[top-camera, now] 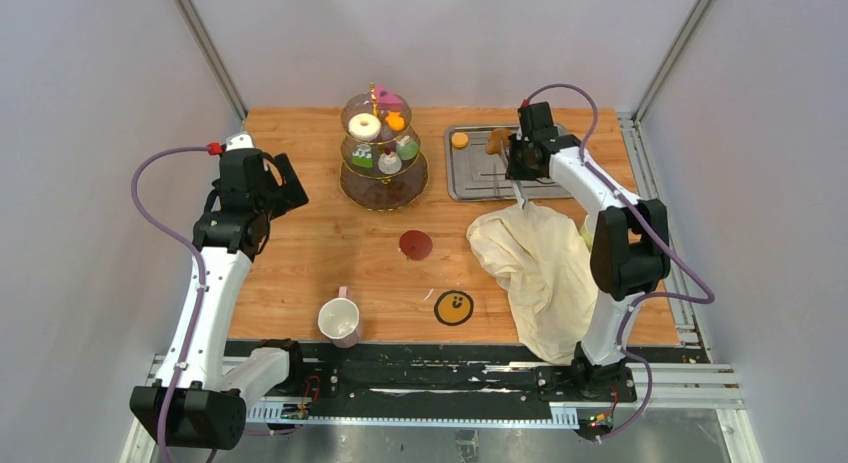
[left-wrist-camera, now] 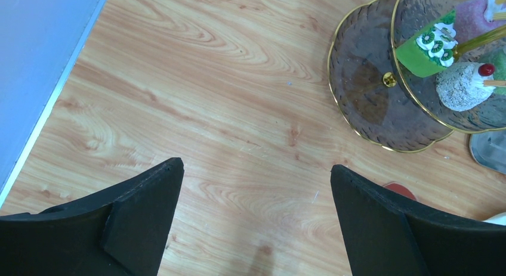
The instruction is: Serve the afternoon tea
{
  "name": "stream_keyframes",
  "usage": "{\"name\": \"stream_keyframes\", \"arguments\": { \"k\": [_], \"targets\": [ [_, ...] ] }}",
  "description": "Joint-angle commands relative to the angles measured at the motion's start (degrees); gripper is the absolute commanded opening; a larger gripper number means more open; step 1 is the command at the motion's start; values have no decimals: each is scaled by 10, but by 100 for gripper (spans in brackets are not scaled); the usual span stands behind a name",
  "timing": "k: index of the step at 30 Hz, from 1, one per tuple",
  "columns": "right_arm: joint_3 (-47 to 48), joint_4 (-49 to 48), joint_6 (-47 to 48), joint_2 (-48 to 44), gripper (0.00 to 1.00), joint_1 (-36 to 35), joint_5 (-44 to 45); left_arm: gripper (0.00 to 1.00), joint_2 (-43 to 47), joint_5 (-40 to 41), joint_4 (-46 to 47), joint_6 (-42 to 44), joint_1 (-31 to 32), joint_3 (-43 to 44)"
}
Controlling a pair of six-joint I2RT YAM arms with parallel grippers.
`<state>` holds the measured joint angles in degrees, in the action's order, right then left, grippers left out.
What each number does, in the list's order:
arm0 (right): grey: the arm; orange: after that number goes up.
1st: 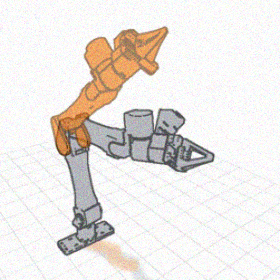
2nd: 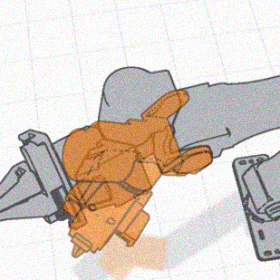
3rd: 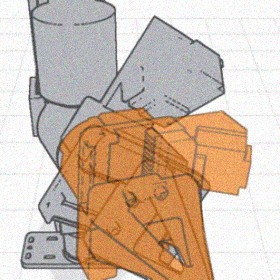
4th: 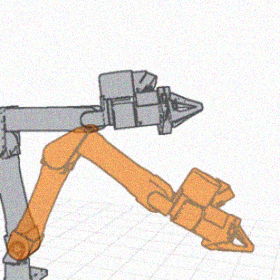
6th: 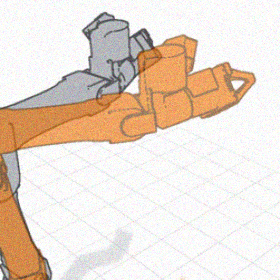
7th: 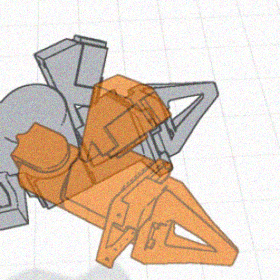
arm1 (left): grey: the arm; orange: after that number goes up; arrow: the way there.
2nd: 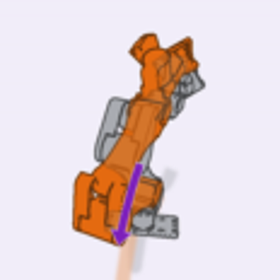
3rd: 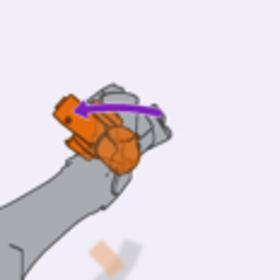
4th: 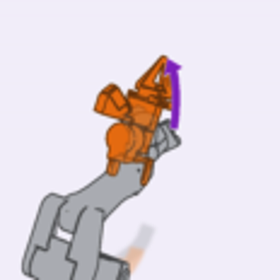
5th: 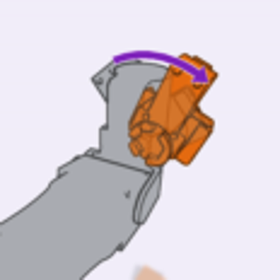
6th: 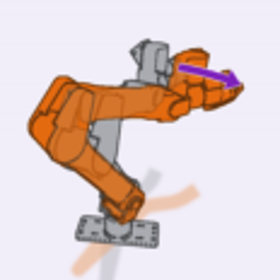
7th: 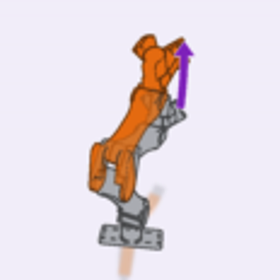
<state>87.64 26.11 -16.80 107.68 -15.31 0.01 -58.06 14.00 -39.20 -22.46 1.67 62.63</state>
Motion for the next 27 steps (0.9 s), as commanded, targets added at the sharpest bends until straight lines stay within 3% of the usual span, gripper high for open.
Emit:
{"name": "stream_keyframes", "arguments": {
  "k": [1,9,15,27],
  "targets": [
    [-3,-1,13,-20,5,7,9,98,4,2,7,8,-3,0],
    [71,-25,7,52,8,-10,-52,98,7,2,7,7,-3,-1],
    [102,-16,0,109,6,-10,-39,98,7,4,4,7,-3,0],
    [-8,1,0,-6,3,14,33,98,1,3,9,6,-3,-2]
  ]
}}
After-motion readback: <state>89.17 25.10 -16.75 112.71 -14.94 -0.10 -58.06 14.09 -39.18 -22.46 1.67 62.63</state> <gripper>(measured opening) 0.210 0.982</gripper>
